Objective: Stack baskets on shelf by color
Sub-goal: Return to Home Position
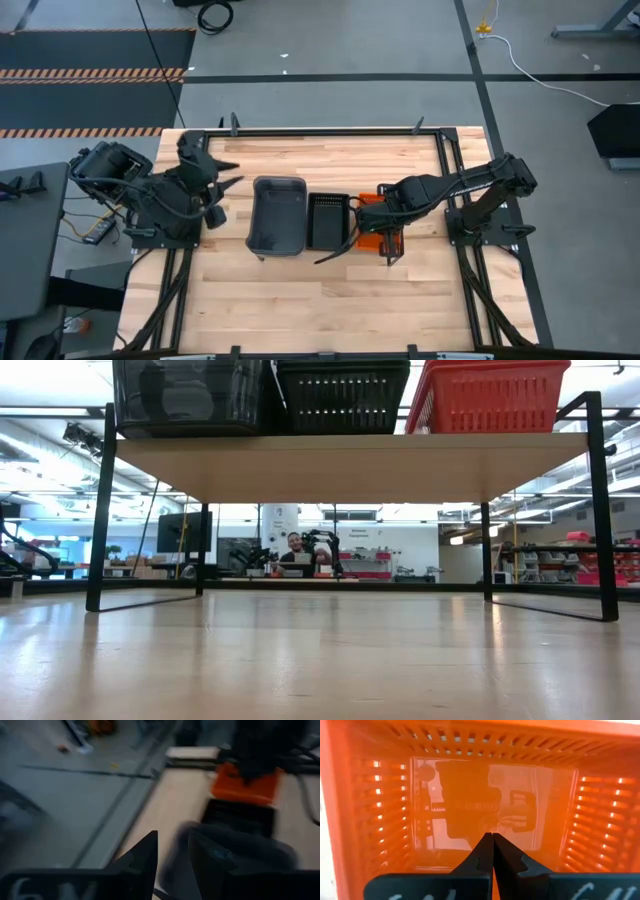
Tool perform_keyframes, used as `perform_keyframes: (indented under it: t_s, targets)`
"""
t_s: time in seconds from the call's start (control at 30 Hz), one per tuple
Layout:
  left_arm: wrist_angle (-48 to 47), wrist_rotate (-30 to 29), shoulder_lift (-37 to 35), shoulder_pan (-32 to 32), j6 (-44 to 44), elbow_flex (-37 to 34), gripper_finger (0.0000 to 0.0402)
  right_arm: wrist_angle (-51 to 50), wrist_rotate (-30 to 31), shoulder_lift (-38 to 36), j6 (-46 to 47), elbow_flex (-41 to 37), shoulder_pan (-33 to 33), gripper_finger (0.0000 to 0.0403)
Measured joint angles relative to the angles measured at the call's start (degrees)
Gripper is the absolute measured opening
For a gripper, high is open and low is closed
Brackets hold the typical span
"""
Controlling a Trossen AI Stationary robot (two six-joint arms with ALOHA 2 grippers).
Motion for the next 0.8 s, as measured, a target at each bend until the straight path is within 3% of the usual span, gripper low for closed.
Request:
perform_keyframes:
  t_s: [0.1, 0.23, 0.4, 0.57, 0.8]
  targets:
    - [-0.02, -6.46, -0.02, -0.65, 0.78, -0.02, 0.0117, -3.08, -0.90, 0.00, 0.42, 1.33, 0.14, 0.0007]
    - [0.30, -8.20, -0.68, -1.89, 1.87, -4.03, 0.0117, -8.31, 0.63, -0.04, 1.94, 7.02, 1.29, 0.0007]
    - [7.00, -10.80, -5.27, -4.57, 1.41, -18.96, 0.0117, -3.10, 6.83, -0.13, -1.89, 15.13, 2.21, 0.0007]
    - [24.49, -10.26, -12.35, -6.00, 12.42, -33.41, 0.0117, 7.14, 6.82, -0.10, -11.31, 18.19, 1.42, 0.0007]
    - [39.05, -8.88, -30.51, -11.20, 14.25, -50.67, 0.0116, 8.82, 8.99, -6.29, -14.17, 15.83, 1.04, 0.0007]
